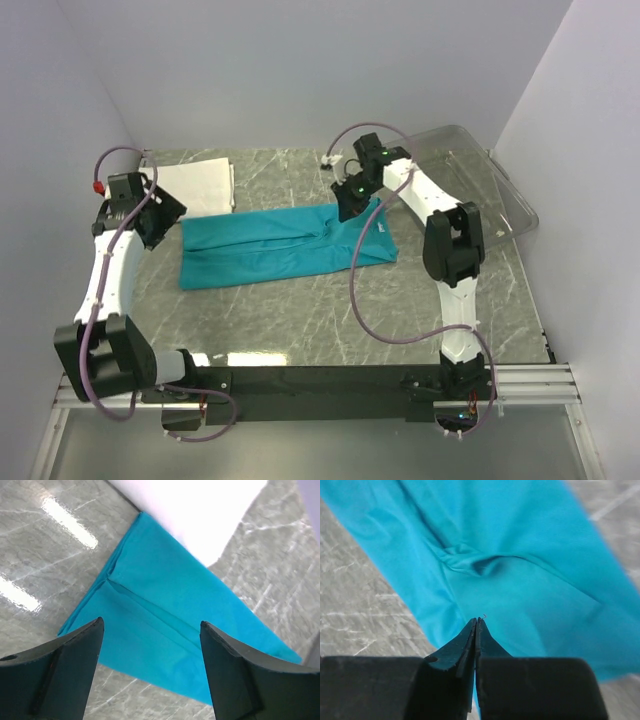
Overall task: Fold and stack the t-shirts
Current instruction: Fold the tshirt
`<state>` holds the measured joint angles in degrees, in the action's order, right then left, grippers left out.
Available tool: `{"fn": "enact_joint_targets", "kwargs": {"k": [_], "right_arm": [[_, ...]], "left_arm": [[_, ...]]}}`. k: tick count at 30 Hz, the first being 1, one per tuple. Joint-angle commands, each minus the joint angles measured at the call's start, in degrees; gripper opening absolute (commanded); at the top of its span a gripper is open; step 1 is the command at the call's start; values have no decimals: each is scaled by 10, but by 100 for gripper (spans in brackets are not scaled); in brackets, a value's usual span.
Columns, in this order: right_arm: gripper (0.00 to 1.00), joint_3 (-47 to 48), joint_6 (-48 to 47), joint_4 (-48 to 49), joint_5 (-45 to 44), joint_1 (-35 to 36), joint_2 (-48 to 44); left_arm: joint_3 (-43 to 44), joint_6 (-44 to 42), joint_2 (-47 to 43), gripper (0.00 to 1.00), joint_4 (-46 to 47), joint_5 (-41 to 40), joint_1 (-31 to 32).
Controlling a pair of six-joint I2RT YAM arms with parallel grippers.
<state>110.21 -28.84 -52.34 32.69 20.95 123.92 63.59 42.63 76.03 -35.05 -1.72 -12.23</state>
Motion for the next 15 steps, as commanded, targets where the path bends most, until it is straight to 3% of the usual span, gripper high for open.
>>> {"fn": "enact_joint_targets", "kwargs": {"k": [1,8,12,15], "right_arm": [[4,14,-32,-30,13,34,33],[0,87,37,-8,-72,74,110],[0,101,131,74,-177,81,115],[0,125,161,134,-200,81,106]], "left_arm": [[-41,-35,-33,83,24,32,-10],[-87,-27,-82,83,22,60,-16],[-94,-30,-93,83,10,57,-17],[-97,-33,-94,83,11,52,-19]]}}
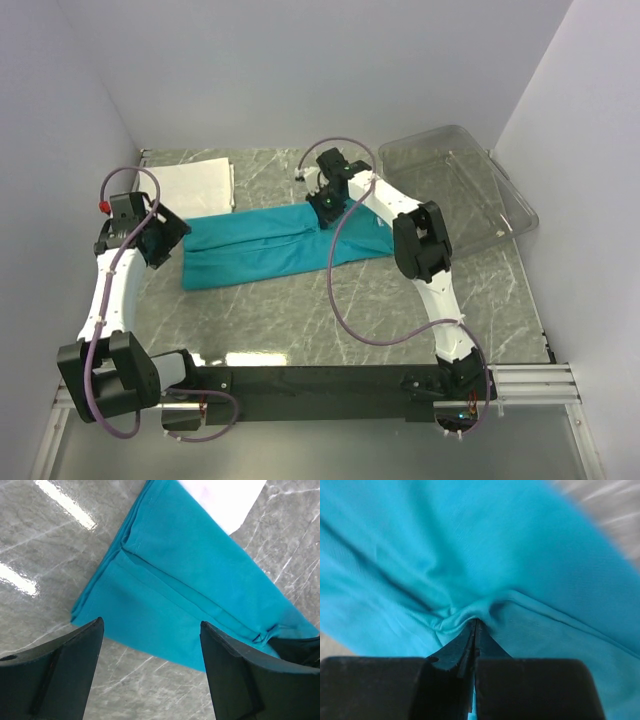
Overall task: Fold and stack the t-shirts
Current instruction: Fold the tshirt
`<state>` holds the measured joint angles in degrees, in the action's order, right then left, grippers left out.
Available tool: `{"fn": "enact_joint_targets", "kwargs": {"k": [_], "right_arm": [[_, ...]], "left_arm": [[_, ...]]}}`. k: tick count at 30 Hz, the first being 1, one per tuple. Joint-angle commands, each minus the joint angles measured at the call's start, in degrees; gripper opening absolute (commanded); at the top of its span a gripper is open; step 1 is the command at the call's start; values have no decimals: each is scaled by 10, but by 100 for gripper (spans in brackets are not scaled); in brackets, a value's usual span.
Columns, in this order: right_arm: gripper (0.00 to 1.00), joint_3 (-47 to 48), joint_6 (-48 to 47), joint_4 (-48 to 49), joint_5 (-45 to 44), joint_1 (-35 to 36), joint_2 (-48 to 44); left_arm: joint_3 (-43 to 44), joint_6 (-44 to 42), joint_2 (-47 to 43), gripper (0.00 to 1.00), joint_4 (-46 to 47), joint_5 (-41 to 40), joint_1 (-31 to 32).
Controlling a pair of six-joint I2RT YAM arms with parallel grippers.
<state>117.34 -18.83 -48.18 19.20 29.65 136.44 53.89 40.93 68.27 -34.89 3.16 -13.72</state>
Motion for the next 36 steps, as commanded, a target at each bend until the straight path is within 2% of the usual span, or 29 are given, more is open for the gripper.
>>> {"fn": "enact_joint_targets", "kwargs": {"k": [1,3,4,6,7,8,9,10,11,12,13,14,15,16,17,18,20,21,22,24,25,28,29,33,36], "right_arm": [[1,64,59,92,-54,-6,-26],[6,78,50,95,-17,-6,-37],[17,77,49,98,-12,-6,-51],[31,73,30,88,20,-8,-65],[41,73,14,77,48,-10,-78],[46,67,-27,61,82,-12,-86],[50,60,-61,16,191,-15,-105],[55,48,-101,-13,238,-14,-117],[59,12,-195,-40,290,-11,-131],[61,-13,-250,-94,326,-6,-163],[61,-45,-285,-94,352,20,-182],[62,-124,-305,-78,345,36,-203],[63,-163,-303,-19,327,59,-243],[64,-203,-287,30,249,106,-261],[67,-274,-231,88,196,136,-277],[71,-299,-211,186,134,161,-295],[73,-320,-190,234,51,221,-293],[78,-316,-169,283,31,232,-279],[78,-301,-164,282,24,245,-263],[79,-239,-164,288,9,274,-212],[80,-222,-164,292,-4,282,-194],[81,-131,-164,292,-48,315,-116],[81,-88,-167,288,-51,323,-99],[84,-55,-162,336,-117,356,-38],[82,-15,-155,325,-132,364,-2]], "left_arm": [[0,-16,-15,83,11,3,-7],[-1,-16,-4,83,18,-1,-10],[-2,-16,9,83,21,1,-17],[-2,-11,25,83,32,10,-23],[-1,-9,44,83,37,11,-29],[2,-7,54,83,42,16,-31],[5,-7,63,82,48,18,-32],[10,-8,87,82,57,20,-35],[23,-15,99,82,63,22,-36],[32,-21,114,81,67,26,-37],[44,-26,144,79,71,28,-38],[68,-35,159,78,70,30,-38],[81,-38,174,76,69,33,-38],[95,-41,193,73,62,30,-39],[117,-45,197,72,50,26,-39],[125,-46,195,72,42,17,-40],[133,-37,159,74,23,-30,-47],[130,-29,138,75,18,-49,-52],[124,-17,88,79,11,-90,-63],[116,25,31,86,-13,-118,-76],[106,39,-21,89,-18,-123,-83],[100,92,-90,91,-42,-128,-85],[101,106,-99,91,-47,-111,-85],[118,104,-130,91,-96,-101,-85],[139,86,-144,91,-136,-114,-83]]}}
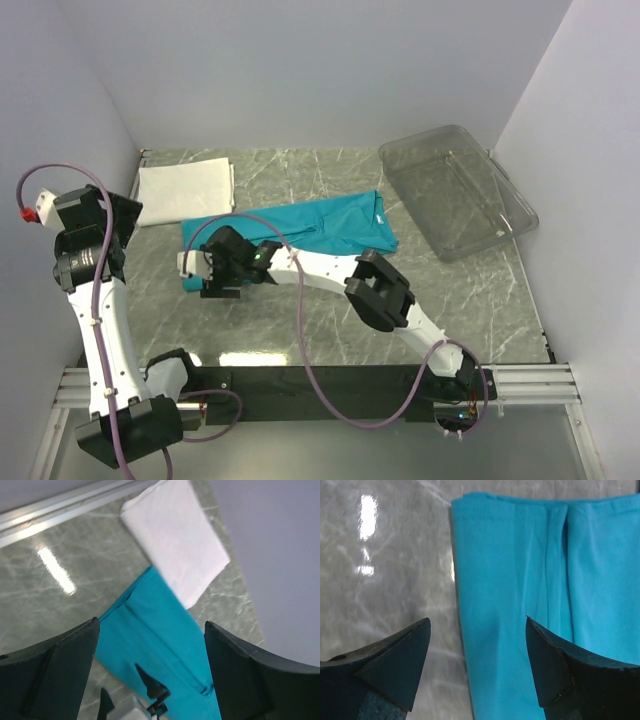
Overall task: Fold and stack the t-shirts
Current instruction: Fold the tshirt
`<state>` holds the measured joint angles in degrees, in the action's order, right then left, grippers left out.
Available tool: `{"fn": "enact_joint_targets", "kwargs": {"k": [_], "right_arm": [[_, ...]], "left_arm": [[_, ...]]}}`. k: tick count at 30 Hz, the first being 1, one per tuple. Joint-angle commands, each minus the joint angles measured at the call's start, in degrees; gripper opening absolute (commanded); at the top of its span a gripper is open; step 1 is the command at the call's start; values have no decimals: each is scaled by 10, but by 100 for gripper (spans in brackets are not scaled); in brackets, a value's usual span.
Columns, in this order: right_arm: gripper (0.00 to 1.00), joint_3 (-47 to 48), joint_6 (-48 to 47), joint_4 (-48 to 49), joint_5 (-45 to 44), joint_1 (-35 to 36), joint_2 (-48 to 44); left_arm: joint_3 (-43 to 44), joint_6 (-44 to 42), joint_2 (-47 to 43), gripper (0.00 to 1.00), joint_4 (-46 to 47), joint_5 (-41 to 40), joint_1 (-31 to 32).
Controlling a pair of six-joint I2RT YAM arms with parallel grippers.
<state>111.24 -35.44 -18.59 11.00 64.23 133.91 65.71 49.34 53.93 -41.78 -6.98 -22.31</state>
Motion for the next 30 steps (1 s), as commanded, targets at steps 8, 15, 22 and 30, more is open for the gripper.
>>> {"fn": "enact_joint_targets", "kwargs": {"k": [8,15,22,30], "right_arm": [[79,68,16,29,-79,23,59],[71,121,44,-33,-109,20,108],[34,123,53,-81,-88,12,116],[5,23,21,-87,-9,13,56]], "left_arm": [[23,-16,-17,91,-91,-16,13],[36,-23,-12,91,-96,-16,22],[39,-31,-8,91,-92,-14,28],[32,-48,0,91,-74,3,34]]}}
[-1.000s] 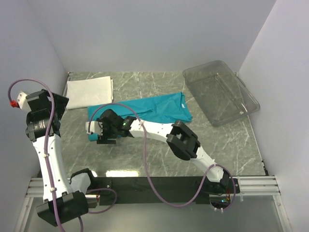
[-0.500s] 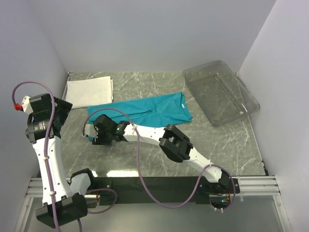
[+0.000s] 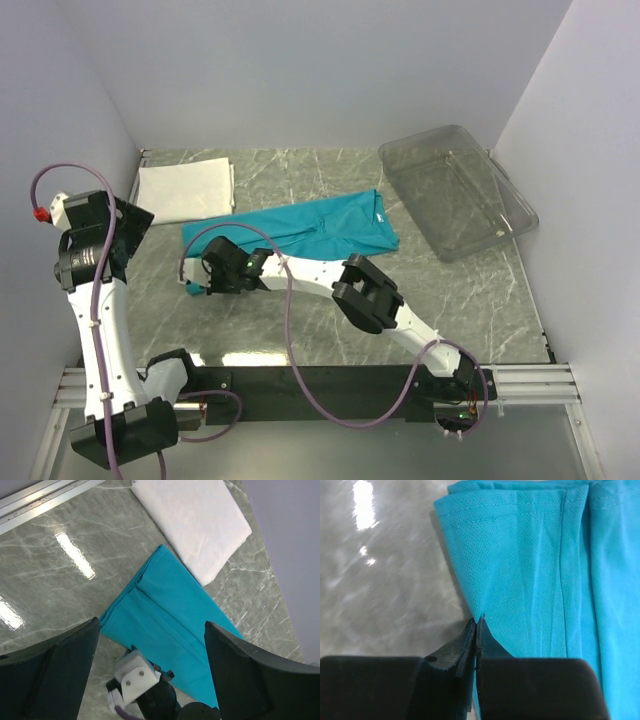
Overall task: Fold and stack the t-shirts
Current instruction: Fold the tshirt
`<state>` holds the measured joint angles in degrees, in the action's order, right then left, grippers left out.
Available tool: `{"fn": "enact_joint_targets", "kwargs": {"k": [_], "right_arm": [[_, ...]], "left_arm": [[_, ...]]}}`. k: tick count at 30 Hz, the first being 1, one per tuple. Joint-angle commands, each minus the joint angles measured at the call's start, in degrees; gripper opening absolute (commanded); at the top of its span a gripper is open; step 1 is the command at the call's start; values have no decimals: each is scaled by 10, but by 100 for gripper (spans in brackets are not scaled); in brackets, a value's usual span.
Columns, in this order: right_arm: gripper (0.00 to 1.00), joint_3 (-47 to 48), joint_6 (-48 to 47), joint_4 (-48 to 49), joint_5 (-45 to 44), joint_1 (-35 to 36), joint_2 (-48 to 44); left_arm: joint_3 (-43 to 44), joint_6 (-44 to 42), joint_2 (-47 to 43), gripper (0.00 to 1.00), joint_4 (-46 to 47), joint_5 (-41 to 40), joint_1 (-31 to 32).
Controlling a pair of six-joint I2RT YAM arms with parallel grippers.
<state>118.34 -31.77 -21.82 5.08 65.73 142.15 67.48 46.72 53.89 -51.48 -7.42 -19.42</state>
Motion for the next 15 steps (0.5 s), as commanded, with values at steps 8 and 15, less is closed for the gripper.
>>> {"fn": "enact_joint_targets", "kwargs": {"k": [8,15], "right_arm": [[2,-281,-128,-67,211,2,-199],[14,-493,-175,-93,251,1,-333]], "left_arm": [[0,-60,7,91,45,53,20],[-53,-135,45,91,148,255,37]]}}
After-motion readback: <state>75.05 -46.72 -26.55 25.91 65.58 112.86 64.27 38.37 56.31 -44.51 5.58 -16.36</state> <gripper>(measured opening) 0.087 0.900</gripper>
